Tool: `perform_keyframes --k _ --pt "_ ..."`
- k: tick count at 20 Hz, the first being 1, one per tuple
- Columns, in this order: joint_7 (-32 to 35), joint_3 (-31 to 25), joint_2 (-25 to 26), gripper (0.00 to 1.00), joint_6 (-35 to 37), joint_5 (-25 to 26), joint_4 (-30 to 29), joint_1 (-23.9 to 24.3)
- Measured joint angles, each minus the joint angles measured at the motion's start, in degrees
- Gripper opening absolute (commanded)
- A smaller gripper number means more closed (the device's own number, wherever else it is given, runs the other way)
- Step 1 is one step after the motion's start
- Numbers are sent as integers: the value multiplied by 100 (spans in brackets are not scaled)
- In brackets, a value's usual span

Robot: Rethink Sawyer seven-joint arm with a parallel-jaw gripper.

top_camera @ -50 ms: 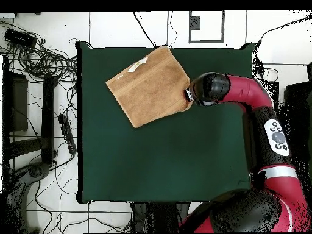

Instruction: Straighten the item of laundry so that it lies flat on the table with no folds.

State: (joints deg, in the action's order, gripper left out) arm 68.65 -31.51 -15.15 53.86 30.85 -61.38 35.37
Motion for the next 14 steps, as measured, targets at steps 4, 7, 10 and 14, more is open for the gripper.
perform_keyframes --k 4,7,10,14 --pt "-332 -62 113 0 1 15 157 30" --pt "-662 -77 209 0 28 29 279 49" --pt "-965 -80 280 0 84 29 397 55" --pt "-1314 -107 432 0 315 29 666 37"
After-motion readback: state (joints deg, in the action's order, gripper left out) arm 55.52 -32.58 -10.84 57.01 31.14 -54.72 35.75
